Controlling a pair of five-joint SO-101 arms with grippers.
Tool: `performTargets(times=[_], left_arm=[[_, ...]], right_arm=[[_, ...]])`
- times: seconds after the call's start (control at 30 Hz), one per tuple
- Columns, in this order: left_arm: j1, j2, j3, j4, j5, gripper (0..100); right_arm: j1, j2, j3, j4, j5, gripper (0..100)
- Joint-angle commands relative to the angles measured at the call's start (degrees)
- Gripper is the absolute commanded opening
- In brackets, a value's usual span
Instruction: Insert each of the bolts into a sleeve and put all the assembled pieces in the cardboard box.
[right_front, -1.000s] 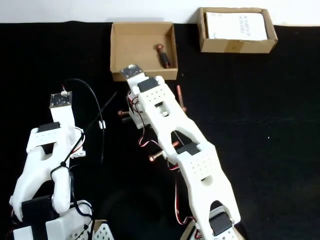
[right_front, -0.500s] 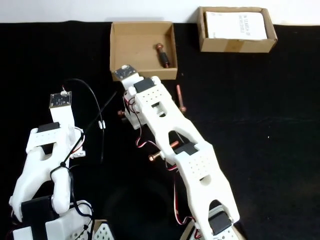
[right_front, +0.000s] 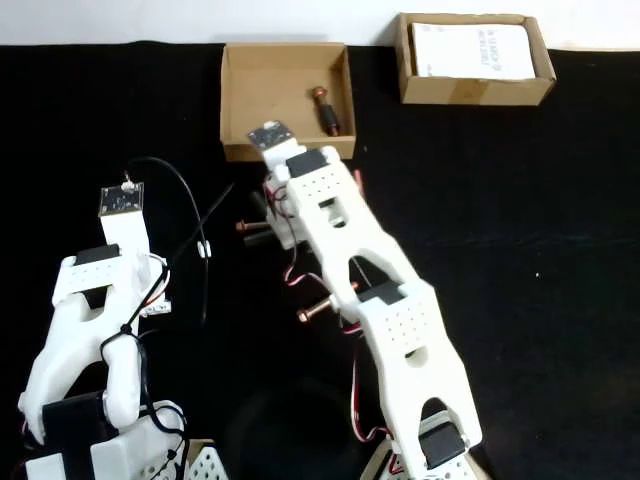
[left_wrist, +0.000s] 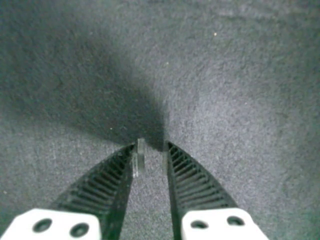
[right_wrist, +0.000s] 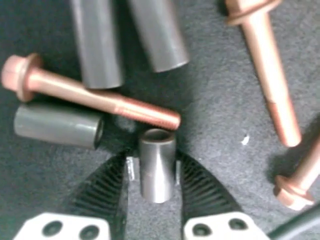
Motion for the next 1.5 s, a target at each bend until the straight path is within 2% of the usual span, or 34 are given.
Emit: performTargets(times=[0.0, 0.13, 0.23, 0.4, 0.53, 0.67, 0.87, 1.03, 1.13, 1.2, 1.33, 1.47], left_arm=[[-0.66, -0.13, -1.54, 0.18, -0.18, 8], [-0.66, -0.13, -1.89, 0.09, 0.09, 9], [-0.57, 0.22, -3.21, 1.32, 6.33, 9], [2.86, 0.31, -12.62, 12.84, 14.33, 18], [7.43, 0.48, -23.69, 21.27, 18.99, 19], [15.25, 0.48, -32.04, 24.62, 21.01, 20], [18.59, 1.45, -42.07, 24.53, 40.62, 20], [26.42, 14.37, -50.07, 24.88, 44.66, 23], [28.09, 25.45, -58.68, 25.14, 44.75, 23], [28.53, 31.52, -66.86, 28.31, 47.30, 23], [29.93, 43.03, -82.42, 39.74, 53.89, 23], [30.02, 53.05, -92.88, 44.04, 54.77, 23]], right_arm=[[0.75, -0.48, -1.80, 0.04, 0.26, 0.7], [1.36, -3.21, -7.08, 10.77, 0.26, 0.7], [3.47, -7.08, -13.67, 19.12, 0.35, 0.7], [11.47, -16.48, -22.20, 22.46, 0.35, 0.7], [17.98, -26.33, -19.30, 22.46, 0.35, 0.7], [22.99, -34.77, -10.95, 22.46, 0.44, 0.7], [24.84, -42.42, -0.04, 21.32, -1.58, 0.7], [25.01, -44.44, 0.48, 21.58, -4.75, 0.7], [26.68, -44.35, 0.40, 20.26, -4.75, 0.8], [28.79, -44.44, 0.40, 18.33, -4.75, 0.8], [31.69, -44.35, 0.48, 14.64, -4.84, 0.8], [32.04, -44.35, 0.48, 12.00, -4.66, 0.8]])
